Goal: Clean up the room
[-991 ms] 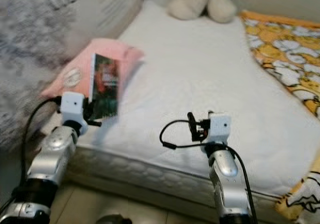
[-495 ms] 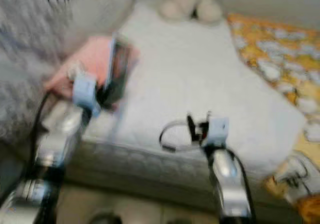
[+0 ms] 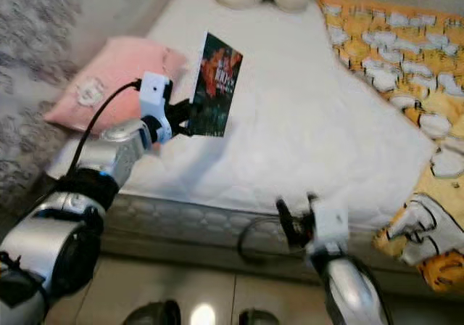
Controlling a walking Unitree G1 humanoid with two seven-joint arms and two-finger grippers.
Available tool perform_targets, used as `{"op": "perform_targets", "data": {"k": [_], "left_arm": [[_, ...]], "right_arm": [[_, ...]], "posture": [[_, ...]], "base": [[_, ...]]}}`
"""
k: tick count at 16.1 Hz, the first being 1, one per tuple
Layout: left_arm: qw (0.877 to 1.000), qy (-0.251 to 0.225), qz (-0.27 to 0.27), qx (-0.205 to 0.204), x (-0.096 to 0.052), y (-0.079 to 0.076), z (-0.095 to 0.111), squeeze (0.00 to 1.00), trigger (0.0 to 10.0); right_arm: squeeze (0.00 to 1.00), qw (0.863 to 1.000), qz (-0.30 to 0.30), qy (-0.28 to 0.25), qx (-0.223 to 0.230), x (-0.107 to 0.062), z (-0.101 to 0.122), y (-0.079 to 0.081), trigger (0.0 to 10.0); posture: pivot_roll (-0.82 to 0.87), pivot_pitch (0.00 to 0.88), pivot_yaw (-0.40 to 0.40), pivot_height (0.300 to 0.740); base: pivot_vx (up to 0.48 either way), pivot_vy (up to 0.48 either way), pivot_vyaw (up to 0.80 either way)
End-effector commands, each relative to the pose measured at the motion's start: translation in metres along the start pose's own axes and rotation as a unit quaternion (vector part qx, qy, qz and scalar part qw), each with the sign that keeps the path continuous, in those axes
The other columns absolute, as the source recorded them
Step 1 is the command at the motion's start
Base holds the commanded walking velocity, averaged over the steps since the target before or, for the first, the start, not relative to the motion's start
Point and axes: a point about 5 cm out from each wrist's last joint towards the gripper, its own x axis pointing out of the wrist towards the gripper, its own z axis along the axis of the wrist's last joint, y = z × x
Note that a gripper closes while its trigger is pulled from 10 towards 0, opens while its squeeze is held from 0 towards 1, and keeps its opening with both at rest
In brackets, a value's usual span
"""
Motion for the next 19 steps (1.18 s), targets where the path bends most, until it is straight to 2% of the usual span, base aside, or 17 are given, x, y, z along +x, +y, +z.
{"op": "perform_targets", "data": {"k": [1, 5, 9, 11, 13, 14, 15, 17, 19], "left_arm": [[0.999, -0.033, -0.005, -0.002, 0.003, -0.001, 0.018, 0.00, 10.0], [0.997, 0.014, 0.063, 0.032, -0.004, 0.018, 0.000, 0.00, 10.0], [0.988, 0.025, 0.124, 0.091, -0.013, 0.038, 0.007, 0.00, 10.0], [0.978, 0.021, 0.160, 0.135, -0.019, 0.050, 0.019, 0.00, 10.0], [0.972, 0.023, 0.170, 0.159, -0.022, 0.054, 0.024, 0.00, 10.0], [0.967, 0.032, 0.170, 0.185, -0.022, 0.055, 0.025, 0.36, 10.0], [0.960, 0.043, 0.172, 0.216, -0.022, 0.055, 0.026, 1.00, 10.0], [0.954, 0.045, 0.173, 0.241, -0.022, 0.055, 0.031, 1.00, 10.0], [0.950, 0.046, 0.185, 0.246, -0.022, 0.057, 0.036, 1.00, 10.0]], "right_arm": [[0.00, 1.000, 0.002, -0.005, -0.004, -0.007, 0.007, -0.001, 10.0], [0.00, 0.999, -0.001, 0.032, -0.009, -0.044, 0.006, 0.001, 10.0], [0.00, 0.999, 0.000, 0.041, -0.008, -0.058, 0.009, 0.005, 10.0], [0.00, 0.999, 0.004, 0.053, -0.011, -0.067, 0.008, 0.005, 10.0], [0.00, 0.998, 0.001, 0.059, -0.010, -0.069, 0.008, 0.004, 10.0], [0.00, 0.998, 0.001, 0.061, -0.010, -0.069, 0.008, 0.004, 10.0], [0.00, 0.998, 0.003, 0.063, -0.009, -0.068, 0.008, 0.005, 10.0], [0.00, 0.998, 0.004, 0.065, -0.009, -0.069, 0.008, 0.006, 10.0], [0.00, 0.998, 0.005, 0.069, -0.009, -0.070, 0.007, 0.006, 10.0]], "posture": [[-0.26, 0.185, -0.035, 0.740], [-0.32, 0.252, -0.041, 0.740], [-0.34, 0.269, -0.040, 0.740], [-0.35, 0.274, -0.044, 0.740], [-0.35, 0.276, -0.045, 0.740], [-0.35, 0.276, -0.045, 0.740], [-0.34, 0.280, -0.047, 0.740], [-0.34, 0.281, -0.048, 0.740], [-0.34, 0.282, -0.043, 0.740]], "base": [[0.000, 0.000, 0.00], [0.000, 0.000, 0.00], [0.000, 0.000, 0.00], [0.000, 0.000, 0.00], [0.000, 0.000, 0.00], [0.000, 0.000, 0.00], [0.000, 0.000, 0.00], [0.000, 0.000, 0.00], [0.000, 0.000, 0.00]]}}
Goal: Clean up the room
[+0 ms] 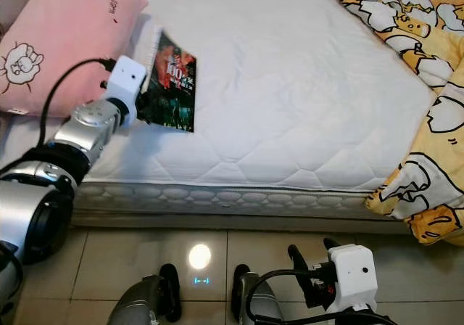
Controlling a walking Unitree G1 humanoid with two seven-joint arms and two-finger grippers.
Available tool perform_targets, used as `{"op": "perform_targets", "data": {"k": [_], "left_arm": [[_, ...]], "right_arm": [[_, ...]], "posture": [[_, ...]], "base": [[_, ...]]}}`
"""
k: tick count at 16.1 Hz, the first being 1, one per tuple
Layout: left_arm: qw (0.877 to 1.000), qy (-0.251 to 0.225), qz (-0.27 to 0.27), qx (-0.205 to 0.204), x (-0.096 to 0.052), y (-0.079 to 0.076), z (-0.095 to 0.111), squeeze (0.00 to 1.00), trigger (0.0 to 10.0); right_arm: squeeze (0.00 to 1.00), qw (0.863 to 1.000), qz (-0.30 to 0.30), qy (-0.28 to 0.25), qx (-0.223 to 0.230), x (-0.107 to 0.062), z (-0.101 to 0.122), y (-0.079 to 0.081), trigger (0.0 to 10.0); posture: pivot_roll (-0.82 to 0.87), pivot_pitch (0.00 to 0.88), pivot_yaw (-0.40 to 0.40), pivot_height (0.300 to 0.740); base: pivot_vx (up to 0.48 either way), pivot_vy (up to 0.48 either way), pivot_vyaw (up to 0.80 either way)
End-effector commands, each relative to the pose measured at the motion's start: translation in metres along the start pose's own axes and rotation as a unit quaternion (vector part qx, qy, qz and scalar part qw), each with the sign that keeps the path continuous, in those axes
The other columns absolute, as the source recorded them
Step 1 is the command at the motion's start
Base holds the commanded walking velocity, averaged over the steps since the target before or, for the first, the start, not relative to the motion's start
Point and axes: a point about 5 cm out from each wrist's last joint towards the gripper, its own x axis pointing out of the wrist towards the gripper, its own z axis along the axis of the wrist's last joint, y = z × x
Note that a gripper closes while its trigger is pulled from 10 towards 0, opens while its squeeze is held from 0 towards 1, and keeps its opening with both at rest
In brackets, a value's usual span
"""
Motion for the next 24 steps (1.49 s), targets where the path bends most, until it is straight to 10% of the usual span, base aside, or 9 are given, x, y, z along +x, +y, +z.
{"op": "perform_targets", "data": {"k": [1, 10, 11, 12, 15, 19, 20, 22, 24], "left_arm": [[1.000, 0.007, 0.014, 0.009, 0.000, 0.003, 0.002, 1.00, 10.0], [0.996, -0.007, 0.060, 0.064, -0.005, 0.031, 0.013, 1.00, 10.0], [0.996, -0.028, 0.056, 0.057, -0.007, 0.034, 0.019, 0.74, 10.0], [0.996, -0.070, 0.046, -0.010, -0.010, 0.040, 0.021, 0.00, 10.0], [0.980, -0.122, 0.056, -0.147, -0.020, 0.044, -0.003, 0.00, 10.0], [0.958, -0.112, 0.129, -0.229, -0.057, 0.014, -0.085, 0.00, 10.0], [0.962, -0.098, 0.125, -0.223, -0.075, -0.014, -0.108, 0.00, 10.0], [0.977, -0.097, 0.064, -0.181, -0.099, -0.061, -0.123, 0.00, 10.0], [0.976, -0.086, 0.053, -0.194, -0.097, -0.069, -0.121, 0.00, 10.0]], "right_arm": [[0.00, 1.000, 0.000, 0.010, -0.001, -0.004, -0.001, -0.002, 10.0], [0.00, 1.000, 0.004, 0.002, 0.003, 0.010, -0.001, 0.001, 10.0], [0.00, 1.000, -0.005, -0.018, 0.007, 0.023, 0.003, 0.000, 10.0], [0.00, 0.998, -0.021, -0.055, 0.015, 0.040, 0.014, -0.003, 10.0], [0.00, 0.993, -0.045, -0.109, 0.025, 0.074, 0.031, -0.008, 10.0], [0.00, 0.983, -0.066, -0.174, 0.004, 0.118, 0.051, -0.019, 10.0], [0.00, 0.977, -0.086, -0.196, 0.007, 0.130, 0.057, -0.026, 10.0], [0.00, 0.976, -0.111, -0.188, 0.023, 0.138, 0.052, -0.033, 10.0], [0.00, 0.976, -0.109, -0.186, 0.025, 0.143, 0.049, -0.030, 10.0]], "posture": [[-0.34, 0.283, -0.042, 0.740], [-0.31, 0.243, -0.022, 0.740], [-0.28, 0.182, 0.004, 0.740], [-0.24, 0.133, 0.019, 0.740], [-0.14, 0.044, 0.032, 0.740], [-0.04, 0.000, 0.031, 0.740], [-0.02, 0.000, 0.024, 0.740], [0.00, 0.000, 0.013, 0.740], [0.00, 0.000, 0.006, 0.740]], "base": [[0.000, 0.000, 0.00], [0.000, 0.000, 0.00], [0.000, 0.000, 0.00], [0.000, 0.000, 0.00], [0.000, 0.000, 0.00], [0.000, 0.000, 0.00], [0.000, 0.000, 0.00], [0.000, 0.000, 0.00], [0.000, -0.469, 0.00]]}}
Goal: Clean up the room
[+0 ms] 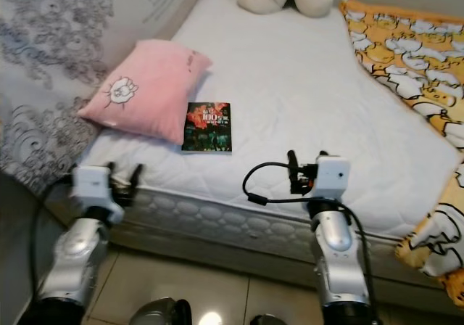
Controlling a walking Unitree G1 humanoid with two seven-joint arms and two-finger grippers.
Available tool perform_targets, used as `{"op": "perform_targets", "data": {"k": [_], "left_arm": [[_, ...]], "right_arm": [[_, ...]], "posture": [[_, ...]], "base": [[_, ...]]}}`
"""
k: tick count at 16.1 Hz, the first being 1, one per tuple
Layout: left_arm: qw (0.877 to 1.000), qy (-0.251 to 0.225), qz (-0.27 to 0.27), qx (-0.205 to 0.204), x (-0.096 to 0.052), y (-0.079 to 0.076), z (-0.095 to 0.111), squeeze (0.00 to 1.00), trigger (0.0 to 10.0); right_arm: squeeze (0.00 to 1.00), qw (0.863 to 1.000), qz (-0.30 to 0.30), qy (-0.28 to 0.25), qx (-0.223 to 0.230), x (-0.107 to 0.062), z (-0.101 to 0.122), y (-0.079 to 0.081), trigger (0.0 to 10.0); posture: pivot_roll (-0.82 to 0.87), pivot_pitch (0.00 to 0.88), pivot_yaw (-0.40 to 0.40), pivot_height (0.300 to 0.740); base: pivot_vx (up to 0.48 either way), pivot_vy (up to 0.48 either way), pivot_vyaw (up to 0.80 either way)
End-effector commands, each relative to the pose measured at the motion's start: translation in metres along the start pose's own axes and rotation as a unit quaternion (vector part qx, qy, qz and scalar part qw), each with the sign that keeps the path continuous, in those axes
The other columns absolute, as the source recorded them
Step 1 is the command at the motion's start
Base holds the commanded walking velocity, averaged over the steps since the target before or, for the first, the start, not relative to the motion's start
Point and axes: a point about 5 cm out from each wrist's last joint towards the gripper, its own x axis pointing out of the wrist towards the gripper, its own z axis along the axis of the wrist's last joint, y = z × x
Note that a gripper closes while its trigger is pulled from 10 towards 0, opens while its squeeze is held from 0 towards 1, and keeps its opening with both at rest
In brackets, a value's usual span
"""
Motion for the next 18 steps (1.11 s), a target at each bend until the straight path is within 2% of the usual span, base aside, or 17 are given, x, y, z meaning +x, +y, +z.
{"op": "perform_targets", "data": {"k": [1, 4, 5, 8, 12, 18], "left_arm": [[1.000, -0.017, -0.008, 0.000, 0.008, -0.005, 0.013, 0.00, 10.0], [1.000, -0.020, -0.014, 0.003, 0.013, -0.005, 0.020, 0.00, 10.0], [1.000, -0.018, -0.019, 0.005, 0.013, -0.005, 0.020, 0.00, 10.0], [0.998, -0.019, -0.057, -0.005, 0.017, -0.021, 0.022, 0.00, 10.0], [0.996, -0.023, -0.089, -0.003, 0.022, -0.025, 0.028, 0.00, 10.0], [0.994, -0.018, -0.108, -0.010, 0.022, -0.032, 0.026, 0.00, 10.0]], "right_arm": [[0.00, 1.000, 0.002, -0.005, -0.007, 0.002, -0.002, 0.001, 10.0], [0.00, 1.000, 0.018, -0.017, -0.003, 0.005, -0.002, 0.011, 10.0], [0.00, 1.000, 0.020, -0.021, -0.002, 0.006, -0.001, 0.012, 10.0], [0.00, 1.000, 0.019, -0.025, -0.002, 0.003, -0.004, 0.008, 10.0], [0.00, 0.999, 0.022, -0.023, -0.008, 0.000, -0.006, 0.013, 10.0], [0.00, 1.000, 0.024, -0.013, -0.015, -0.005, -0.010, 0.011, 10.0]], "posture": [[-0.01, 0.000, 0.004, 0.740], [-0.03, 0.000, 0.010, 0.740], [-0.03, 0.000, 0.011, 0.740], [-0.05, 0.000, 0.019, 0.740], [-0.07, 0.000, 0.036, 0.740], [-0.08, 0.000, 0.035, 0.740]], "base": [[0.000, -0.465, 0.00], [0.000, -0.447, 0.00], [0.000, -0.431, 0.00], [0.081, -0.423, 0.00], [0.247, -0.409, 0.00], [0.264, -0.399, -0.74]]}}
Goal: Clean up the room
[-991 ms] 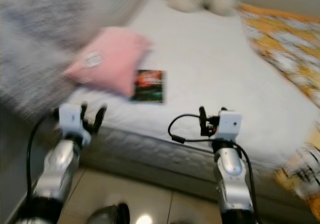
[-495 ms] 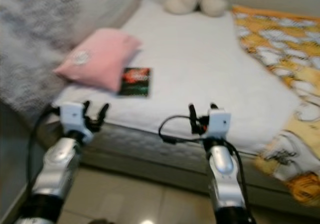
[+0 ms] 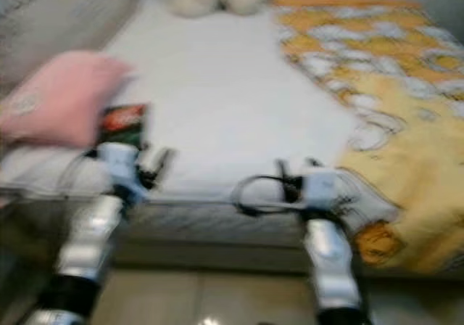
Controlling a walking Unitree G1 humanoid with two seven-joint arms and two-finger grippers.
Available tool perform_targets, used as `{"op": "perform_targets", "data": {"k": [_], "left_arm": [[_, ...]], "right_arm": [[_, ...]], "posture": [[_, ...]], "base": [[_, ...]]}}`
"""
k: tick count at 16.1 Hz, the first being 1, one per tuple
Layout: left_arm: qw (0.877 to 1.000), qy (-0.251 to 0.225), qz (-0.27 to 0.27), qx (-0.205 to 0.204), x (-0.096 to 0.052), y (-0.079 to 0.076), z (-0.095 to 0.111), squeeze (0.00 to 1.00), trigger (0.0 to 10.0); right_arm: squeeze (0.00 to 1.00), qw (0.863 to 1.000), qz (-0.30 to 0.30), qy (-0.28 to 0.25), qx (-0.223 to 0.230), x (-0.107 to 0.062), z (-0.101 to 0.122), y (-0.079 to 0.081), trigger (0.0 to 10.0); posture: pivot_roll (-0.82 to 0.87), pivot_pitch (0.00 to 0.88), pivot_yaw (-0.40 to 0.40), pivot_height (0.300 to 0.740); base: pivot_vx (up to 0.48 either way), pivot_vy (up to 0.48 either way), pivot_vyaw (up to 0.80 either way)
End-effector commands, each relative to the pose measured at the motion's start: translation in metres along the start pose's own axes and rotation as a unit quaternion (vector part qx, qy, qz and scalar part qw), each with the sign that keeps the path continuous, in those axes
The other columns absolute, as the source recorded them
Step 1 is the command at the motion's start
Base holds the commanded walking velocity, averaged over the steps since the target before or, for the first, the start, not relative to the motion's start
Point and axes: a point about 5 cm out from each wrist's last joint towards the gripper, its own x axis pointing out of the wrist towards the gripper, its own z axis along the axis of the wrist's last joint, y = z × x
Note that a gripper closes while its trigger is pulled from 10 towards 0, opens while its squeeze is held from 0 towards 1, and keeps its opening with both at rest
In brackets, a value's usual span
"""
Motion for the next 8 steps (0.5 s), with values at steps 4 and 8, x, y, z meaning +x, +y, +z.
{"op": "perform_targets", "data": {"k": [4, 8], "left_arm": [[0.999, 0.009, 0.005, 0.034, 0.0006, 0.0101, 0.0015, 0.00, 10.0], [0.999, 0.014, -0.010, 0.037, 0.0004, 0.0099, 0.0007, 0.00, 10.0]], "right_arm": [[0.00, 1.000, 0.009, -0.005, 0.001, -0.0001, 0.0033, 0.0055, 10.0], [0.00, 1.000, 0.008, 0.000, 0.003, -0.0036, 0.0010, 0.0051, 10.0]], "posture": [[-0.09, 0.000, 0.032, 0.740], [-0.09, 0.000, 0.037, 0.740]], "base": [[0.135, -0.197, -0.73], [0.000, 0.000, -0.70]]}}
